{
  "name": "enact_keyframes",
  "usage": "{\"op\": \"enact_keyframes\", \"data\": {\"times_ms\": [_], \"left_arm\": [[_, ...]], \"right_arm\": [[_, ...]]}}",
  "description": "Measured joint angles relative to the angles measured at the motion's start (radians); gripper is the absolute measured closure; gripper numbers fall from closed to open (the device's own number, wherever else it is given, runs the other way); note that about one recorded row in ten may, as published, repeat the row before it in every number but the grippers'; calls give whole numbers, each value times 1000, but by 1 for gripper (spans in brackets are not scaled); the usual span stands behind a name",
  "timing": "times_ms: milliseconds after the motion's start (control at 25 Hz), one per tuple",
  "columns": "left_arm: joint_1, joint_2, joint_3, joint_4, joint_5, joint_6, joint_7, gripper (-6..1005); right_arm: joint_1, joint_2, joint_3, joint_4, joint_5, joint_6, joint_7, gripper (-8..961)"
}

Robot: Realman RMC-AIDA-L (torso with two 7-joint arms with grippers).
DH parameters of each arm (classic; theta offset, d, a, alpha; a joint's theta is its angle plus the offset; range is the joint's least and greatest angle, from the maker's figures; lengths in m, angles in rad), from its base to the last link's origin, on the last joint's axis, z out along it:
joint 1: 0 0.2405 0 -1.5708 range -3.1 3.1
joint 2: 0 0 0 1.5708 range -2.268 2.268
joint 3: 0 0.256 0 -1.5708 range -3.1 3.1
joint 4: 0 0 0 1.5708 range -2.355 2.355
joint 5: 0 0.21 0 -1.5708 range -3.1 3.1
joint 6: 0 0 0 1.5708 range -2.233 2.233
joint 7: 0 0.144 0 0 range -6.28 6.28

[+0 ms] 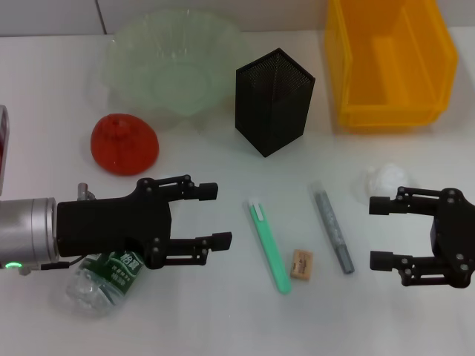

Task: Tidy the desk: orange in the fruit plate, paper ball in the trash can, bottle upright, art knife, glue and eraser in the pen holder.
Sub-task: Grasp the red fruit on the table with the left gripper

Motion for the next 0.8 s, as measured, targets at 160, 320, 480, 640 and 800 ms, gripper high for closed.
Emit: {"op": "enact_keyframes", "data": {"times_ms": [160, 320, 480, 640, 800], "left_arm": [[-1, 1, -2, 2, 0, -1, 2, 227], [-1, 1, -5, 3, -2, -3, 6, 228], [45, -40, -326, -15, -18, -155, 122, 228], [43, -46, -446, -101, -62, -299, 150, 229], [26, -46, -445, -146, -82, -390, 174, 230]], "right_arm": [[1, 3, 0, 3, -2, 17, -1, 195], [-1, 5, -1, 8, -2, 37, -1, 195], [-7, 5, 2, 11, 0, 51, -1, 195], [-9, 6, 8, 22, 0, 53, -1, 196], [-10, 7, 4, 25, -1, 61, -1, 196]]}}
